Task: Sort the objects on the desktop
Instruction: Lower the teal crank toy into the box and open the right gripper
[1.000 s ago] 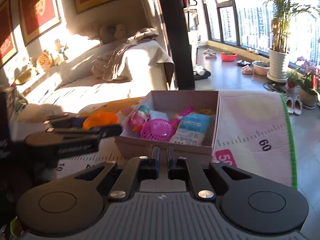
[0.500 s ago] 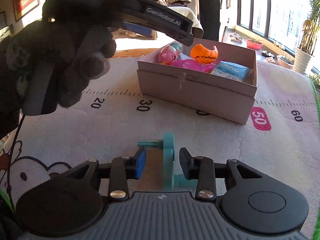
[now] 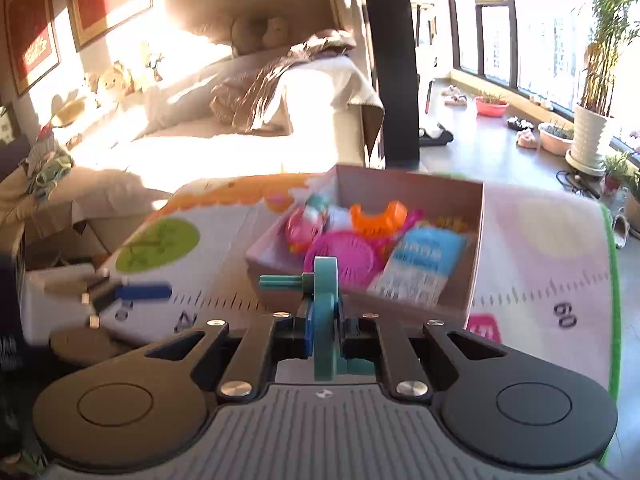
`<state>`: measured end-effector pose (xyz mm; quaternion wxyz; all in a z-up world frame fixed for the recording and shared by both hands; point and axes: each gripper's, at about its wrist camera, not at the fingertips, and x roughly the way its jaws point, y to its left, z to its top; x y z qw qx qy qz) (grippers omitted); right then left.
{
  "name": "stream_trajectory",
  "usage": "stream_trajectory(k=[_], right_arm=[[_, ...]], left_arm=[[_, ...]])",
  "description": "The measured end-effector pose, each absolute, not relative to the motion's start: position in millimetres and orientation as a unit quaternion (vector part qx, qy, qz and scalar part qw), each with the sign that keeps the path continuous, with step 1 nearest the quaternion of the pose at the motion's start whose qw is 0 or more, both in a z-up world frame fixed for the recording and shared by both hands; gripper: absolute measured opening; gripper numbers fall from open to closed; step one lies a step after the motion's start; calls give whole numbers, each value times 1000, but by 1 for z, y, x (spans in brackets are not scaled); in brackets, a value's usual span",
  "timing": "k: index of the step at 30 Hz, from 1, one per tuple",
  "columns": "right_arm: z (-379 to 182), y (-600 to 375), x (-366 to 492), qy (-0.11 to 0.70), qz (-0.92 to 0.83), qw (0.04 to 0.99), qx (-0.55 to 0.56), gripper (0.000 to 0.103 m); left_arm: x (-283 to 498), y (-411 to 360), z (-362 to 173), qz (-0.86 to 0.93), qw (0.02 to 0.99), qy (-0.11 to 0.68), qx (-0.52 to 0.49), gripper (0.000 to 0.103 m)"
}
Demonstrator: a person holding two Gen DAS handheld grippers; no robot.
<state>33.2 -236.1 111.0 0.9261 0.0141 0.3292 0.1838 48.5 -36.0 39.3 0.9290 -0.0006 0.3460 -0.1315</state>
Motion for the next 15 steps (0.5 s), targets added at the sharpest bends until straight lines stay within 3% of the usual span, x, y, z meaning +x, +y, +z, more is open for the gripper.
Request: stream_trajectory(k=[4,6,10,15], right_arm=[[123,-234,92,323,139,936,7,14],[115,-232,120,342,123,932,9,30],[85,-225,152,411,153,897,57,39],[62,-198,154,416,155,896,9,69]], left_arm=[[43,-39,31,-148,923,355,-8,100],[41,-36,31,-142,926,351,-8,100],[41,-26,30,-131,926,353,-14,101],[46,-22,25,-125,923,363,-23,101]])
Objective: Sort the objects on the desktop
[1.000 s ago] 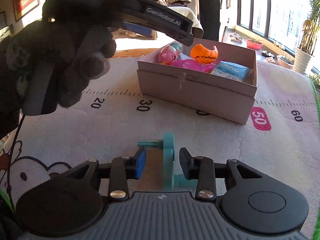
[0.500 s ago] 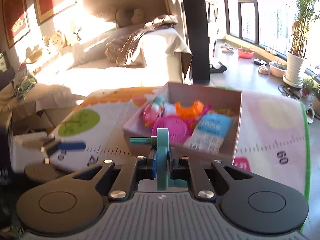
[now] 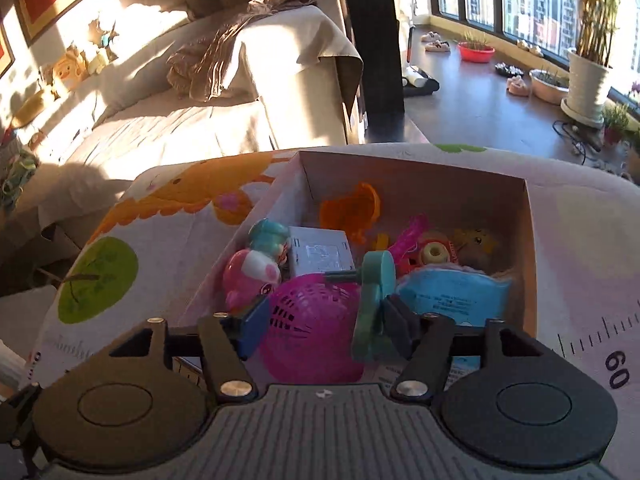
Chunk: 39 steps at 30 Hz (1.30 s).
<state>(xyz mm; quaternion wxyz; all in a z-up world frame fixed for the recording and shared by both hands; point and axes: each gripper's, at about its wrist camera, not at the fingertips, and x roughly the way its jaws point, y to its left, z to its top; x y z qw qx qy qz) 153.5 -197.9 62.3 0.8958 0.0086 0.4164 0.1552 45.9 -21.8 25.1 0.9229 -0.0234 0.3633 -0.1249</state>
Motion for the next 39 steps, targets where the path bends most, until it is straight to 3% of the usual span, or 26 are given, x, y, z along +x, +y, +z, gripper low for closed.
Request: stream_trajectory(k=[2,5,8,19,24,31,35,39], right_arm=[[60,-184,152,409,153,899,-43,70],[61,-172,150,368,133,913,-119,51],[66,-173,159,339,78,927,-142,46],[74,-183,172,393,179,900,69,50],[64,-176,175,413,191,887,81,31],[91,-203,174,354,144,917,112,30],[92,-228,182,342,122,920,149,40],[83,-254,175,339,84,925,149,40]], left_arm=[[47,-22,25,-126,922,365,-24,101],[46,-23,24,-128,922,365,-25,101],[45,-26,22,-130,920,368,-22,101],[44,-32,18,-133,915,381,-17,101],[42,-31,19,-133,915,381,-14,101],[44,-32,15,-133,912,387,-18,101],[41,-36,12,-135,911,389,-9,102],[39,-37,8,-131,912,390,-5,102]])
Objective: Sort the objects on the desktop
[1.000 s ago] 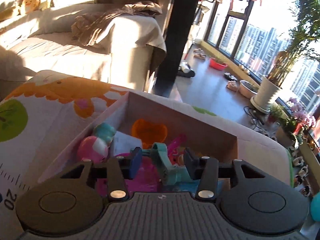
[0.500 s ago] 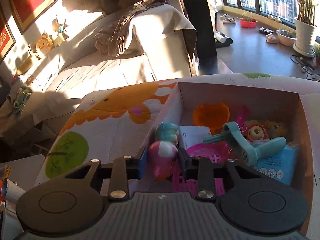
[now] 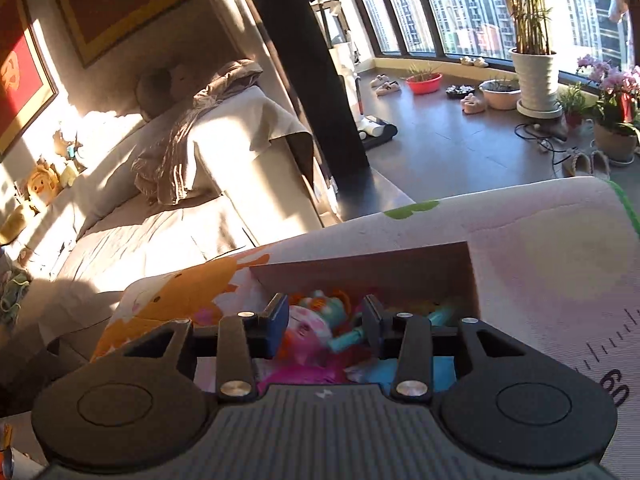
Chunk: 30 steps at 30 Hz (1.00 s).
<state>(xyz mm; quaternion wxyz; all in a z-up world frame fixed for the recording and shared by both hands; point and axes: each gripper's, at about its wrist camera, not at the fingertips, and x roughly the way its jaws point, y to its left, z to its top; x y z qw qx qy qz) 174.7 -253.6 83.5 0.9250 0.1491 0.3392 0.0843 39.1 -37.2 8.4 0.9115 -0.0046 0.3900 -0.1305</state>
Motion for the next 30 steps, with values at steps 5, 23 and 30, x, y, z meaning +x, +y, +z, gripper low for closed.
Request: stream_trajectory(k=[5,23,30], right_arm=[[57,-269,159,392,91,902,156,41],[33,-219,-10,343,59,936,50,103],[0,-203,13,384,2,923,-5,103]], left_arm=[[39,-42,7,-130,913,387,0,102],[34,-27,2,-60,931,360,7,103],[31,-30,0,-61,931,358,24,103]])
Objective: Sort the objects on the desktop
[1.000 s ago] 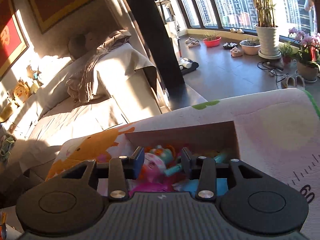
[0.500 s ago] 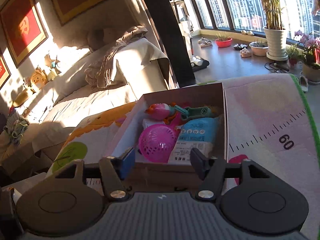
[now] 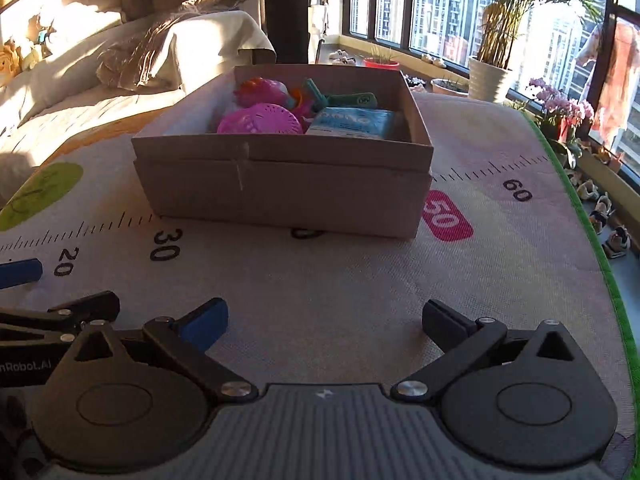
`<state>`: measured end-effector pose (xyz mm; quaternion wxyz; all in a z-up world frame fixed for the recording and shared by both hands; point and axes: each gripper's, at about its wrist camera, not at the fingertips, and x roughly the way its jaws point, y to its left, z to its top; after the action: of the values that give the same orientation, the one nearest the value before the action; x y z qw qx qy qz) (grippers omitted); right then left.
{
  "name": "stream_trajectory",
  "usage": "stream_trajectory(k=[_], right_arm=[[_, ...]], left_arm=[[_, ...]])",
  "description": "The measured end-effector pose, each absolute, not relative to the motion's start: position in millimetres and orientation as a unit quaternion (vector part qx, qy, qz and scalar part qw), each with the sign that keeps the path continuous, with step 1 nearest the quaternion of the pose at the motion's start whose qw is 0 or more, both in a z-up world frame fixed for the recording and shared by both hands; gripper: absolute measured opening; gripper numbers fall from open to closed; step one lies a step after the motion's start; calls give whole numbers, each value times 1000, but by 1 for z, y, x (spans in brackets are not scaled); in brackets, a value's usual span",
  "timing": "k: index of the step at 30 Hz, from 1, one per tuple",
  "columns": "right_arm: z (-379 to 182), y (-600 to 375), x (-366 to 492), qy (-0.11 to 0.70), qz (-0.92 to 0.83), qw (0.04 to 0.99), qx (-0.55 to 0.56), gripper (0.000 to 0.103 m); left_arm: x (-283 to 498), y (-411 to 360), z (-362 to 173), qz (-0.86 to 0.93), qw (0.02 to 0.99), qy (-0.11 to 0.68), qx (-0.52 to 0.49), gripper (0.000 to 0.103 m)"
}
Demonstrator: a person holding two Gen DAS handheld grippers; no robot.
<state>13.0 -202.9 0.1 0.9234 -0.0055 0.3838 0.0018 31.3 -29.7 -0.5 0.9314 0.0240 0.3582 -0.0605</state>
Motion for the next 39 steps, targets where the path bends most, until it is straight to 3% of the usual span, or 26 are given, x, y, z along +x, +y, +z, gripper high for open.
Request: stream_trajectory(k=[6,39], right_arm=[[-8,-208,16,341,7,940,12,103],[-9,-207,16,342,5,940,4,103]], left_arm=[[31,-29,-1,-64,932,357,21,103],[31,-24,0,-70,933,353,9,103]])
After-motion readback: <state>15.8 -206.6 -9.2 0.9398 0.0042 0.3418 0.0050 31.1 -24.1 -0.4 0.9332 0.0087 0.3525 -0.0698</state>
